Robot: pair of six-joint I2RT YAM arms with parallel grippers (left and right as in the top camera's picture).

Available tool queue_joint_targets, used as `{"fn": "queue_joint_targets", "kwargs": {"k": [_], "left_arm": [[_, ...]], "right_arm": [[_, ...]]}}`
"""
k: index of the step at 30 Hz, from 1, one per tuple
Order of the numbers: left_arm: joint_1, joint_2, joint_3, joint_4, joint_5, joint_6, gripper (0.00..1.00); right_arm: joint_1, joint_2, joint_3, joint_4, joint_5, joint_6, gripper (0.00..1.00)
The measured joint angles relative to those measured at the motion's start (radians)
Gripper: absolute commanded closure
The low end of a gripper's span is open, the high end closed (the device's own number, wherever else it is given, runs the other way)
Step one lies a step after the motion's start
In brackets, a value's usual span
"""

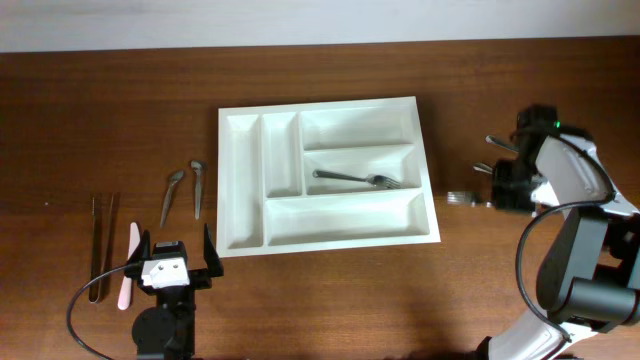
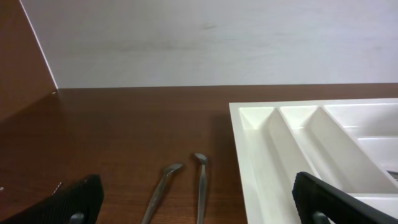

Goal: Pack container
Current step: 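Carry the second fork into the middle compartment and release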

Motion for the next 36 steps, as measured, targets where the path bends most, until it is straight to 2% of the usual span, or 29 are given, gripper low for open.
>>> {"fn": "queue_joint_targets", "kwargs": {"k": [5,8,18,24,33,34,36], "left_arm": [[0.000,0.000,0.000,0.000,0.000,0.000,0.01],[0.000,0.000,0.000,0.000,0.000,0.000,0.01],[0.000,0.000,0.000,0.000,0.000,0.000,0.01],[0.000,0.000,0.000,0.000,0.000,0.000,0.01],[0.000,0.000,0.000,0.000,0.000,0.000,0.01],[0.000,0.000,0.000,0.000,0.000,0.000,0.01],[0.000,0.000,0.000,0.000,0.000,0.000,0.01]], "right_arm": [[0.119,-0.008,0.195,-0.035,-0.003,-0.008,0.96],[0.210,-0.011,0.248,-0.029,-0.008,0.013,0.95],[0.496,-0.011,0.256,-0.007,-0.035,0.196,0.92],[0.566,0.024,0.256,-0.011,-0.041,0.241,0.89],[0.582,0.079,0.256,-0.010,-0.042,0.259,0.71],[0.582,0.079,0.256,-0.007,-0.042,0.259,0.55],[0.581,0.080,0.256,-0.004,-0.030,0.257,0.43]]}}
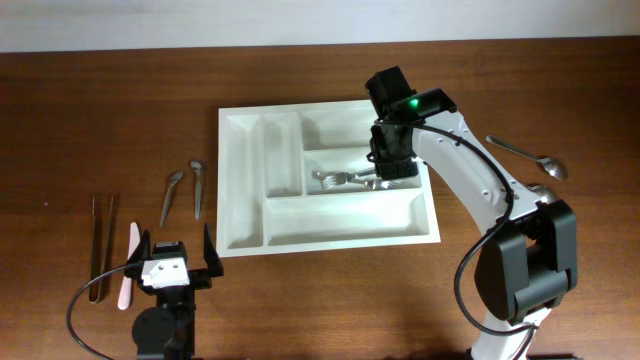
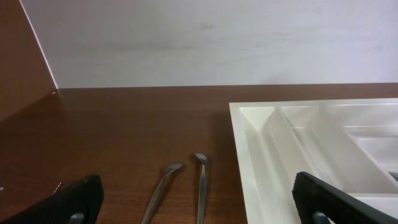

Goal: Pack container
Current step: 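Carry the second fork into the middle compartment and release, then move the right gripper to the spoons and grasp one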

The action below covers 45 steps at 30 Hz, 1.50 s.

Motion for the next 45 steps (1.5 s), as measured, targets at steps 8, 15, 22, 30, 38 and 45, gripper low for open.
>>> {"fn": "queue_joint_targets", "kwargs": {"k": [8,15,22,30,38,45], "left_arm": [[0.000,0.000,0.000,0.000,0.000,0.000,0.01],[0.000,0.000,0.000,0.000,0.000,0.000,0.01],[0.000,0.000,0.000,0.000,0.000,0.000,0.01],[0.000,0.000,0.000,0.000,0.000,0.000,0.01],[0.000,0.000,0.000,0.000,0.000,0.000,0.01],[0.000,0.000,0.000,0.000,0.000,0.000,0.01]], "right_arm": [[-0.186,0.000,0.002,-0.085,0.051,-0.110,0.01],[-0.517,0.000,-0.001,-0.069,0.078,-0.259,0.01],[-0.632,0.009,-0.005,-0.010,0.088,-0.278,0.01],[-0.652,0.121,-0.010,-0.019,0.087,-0.226,0.01],[-0.676,0.169,-0.010,0.009,0.074,-0.171,0.01],[-0.680,0.211,-0.010,0.027,0.068,-0.156,0.01]]}}
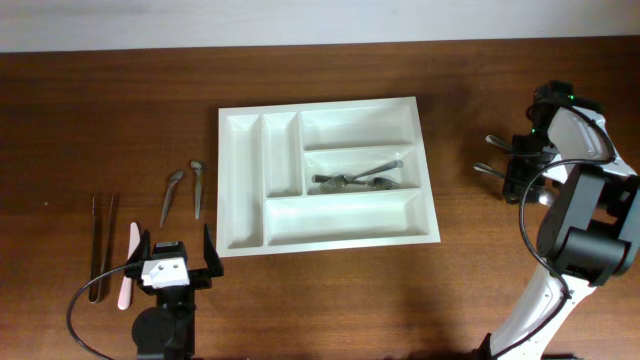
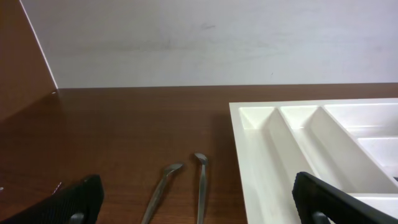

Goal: Pack container
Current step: 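Move the right gripper to the spoons and grasp one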

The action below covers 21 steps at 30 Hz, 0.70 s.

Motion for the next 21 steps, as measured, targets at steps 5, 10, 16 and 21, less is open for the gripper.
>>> {"fn": "queue_joint_targets", "kwargs": {"k": [5,10,16,21], "left_arm": [[0.000,0.000,0.000,0.000,0.000,0.000,0.01],[0.000,0.000,0.000,0.000,0.000,0.000,0.01],[0.000,0.000,0.000,0.000,0.000,0.000,0.01],[0.000,0.000,0.000,0.000,0.000,0.000,0.01]], "right_arm": [[0.000,0.029,0.000,0.003,0.000,0.001,0.01],[0.000,0.035,0.000,0.008,0.001,0.003,0.35],[-0.001,0.039,0.000,0.008,0.001,0.002,0.87],[-0.001,0.040,0.000,0.011,0.000,-0.015,0.96]]}}
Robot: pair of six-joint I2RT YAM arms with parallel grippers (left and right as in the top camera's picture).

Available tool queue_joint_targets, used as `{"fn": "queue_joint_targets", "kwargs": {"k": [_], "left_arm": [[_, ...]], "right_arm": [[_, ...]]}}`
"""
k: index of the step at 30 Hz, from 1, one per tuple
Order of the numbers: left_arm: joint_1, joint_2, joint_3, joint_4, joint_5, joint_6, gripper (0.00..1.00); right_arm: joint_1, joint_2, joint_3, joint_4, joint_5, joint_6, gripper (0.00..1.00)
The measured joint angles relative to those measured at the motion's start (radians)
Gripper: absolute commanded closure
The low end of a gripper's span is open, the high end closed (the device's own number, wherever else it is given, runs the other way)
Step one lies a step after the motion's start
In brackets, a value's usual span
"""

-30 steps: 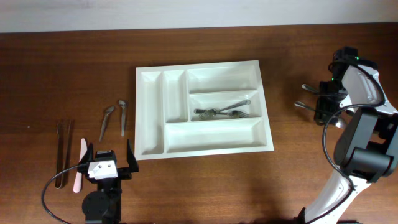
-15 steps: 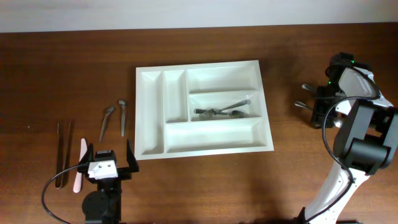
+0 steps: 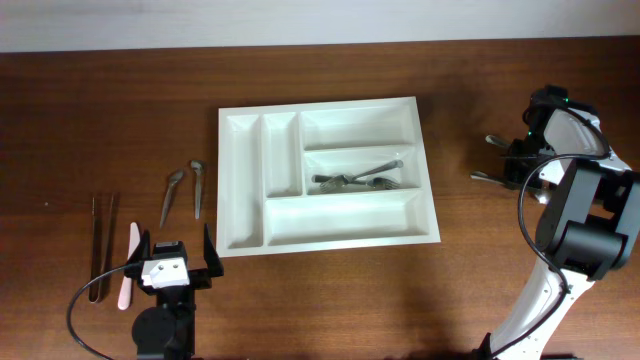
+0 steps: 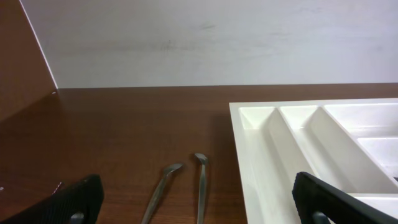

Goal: Pack container
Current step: 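Move the right gripper to the spoons and grasp one, then carry the spoon into the tray's upper compartment and release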

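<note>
The white cutlery tray [image 3: 320, 104] lies mid-table, and two forks [image 3: 355, 180] lie in its middle-right compartment. My right gripper [image 3: 516, 165] hovers over the table's right side, on top of a spoon whose handle [image 3: 495, 140] sticks out to the left. A second grey metal piece [image 3: 483, 177] juts out beside the gripper, and I cannot tell what it is or how the jaws stand. My left gripper [image 3: 177, 257] [image 4: 198, 210] rests open near the front left, facing two spoons [image 4: 200, 180] and the tray's rim [image 4: 241, 146].
Left of the tray lie two spoons [image 3: 172, 196] [image 3: 197, 188]. Further left are long metal tongs [image 3: 100, 245] and a pink-handled utensil [image 3: 128, 265]. A wall stands behind the table's far edge [image 4: 186, 87].
My right gripper has shifted slightly towards the far side over the spoon on the right. The grey piece beside it sits a little lower in the view. The left arm has not moved.
My right gripper was at the table's right with a fork at its tip, and one fork lay in the tray. Then it was over the middle-right compartment. After that two forks lay there, and the gripper was back over the spoon on the right.
</note>
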Motion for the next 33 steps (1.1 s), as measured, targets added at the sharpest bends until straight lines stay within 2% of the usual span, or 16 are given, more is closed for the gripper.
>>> {"fn": "queue_joint_targets", "kwargs": {"k": [7,13,17,28,31,32,33], "left_arm": [[0.000,0.000,0.000,0.000,0.000,0.000,0.01],[0.000,0.000,0.000,0.000,0.000,0.000,0.01],[0.000,0.000,0.000,0.000,0.000,0.000,0.01],[0.000,0.000,0.000,0.000,0.000,0.000,0.01],[0.000,0.000,0.000,0.000,0.000,0.000,0.01],[0.000,0.000,0.000,0.000,0.000,0.000,0.01],[0.000,0.000,0.000,0.000,0.000,0.000,0.01]], "right_arm": [[0.026,0.008,0.082,-0.055,-0.004,-0.075,0.96],[0.157,0.009,0.358,-0.140,-0.018,-0.097,0.96],[0.271,0.008,0.470,-0.153,-0.034,-0.088,0.95],[0.649,0.008,0.502,-0.098,-0.048,0.126,0.89],[0.673,0.009,0.502,-0.098,-0.048,0.151,0.88],[0.673,0.009,0.502,-0.098,-0.048,0.155,0.86],[0.672,0.009,0.502,-0.098,-0.048,0.155,0.80]]}}
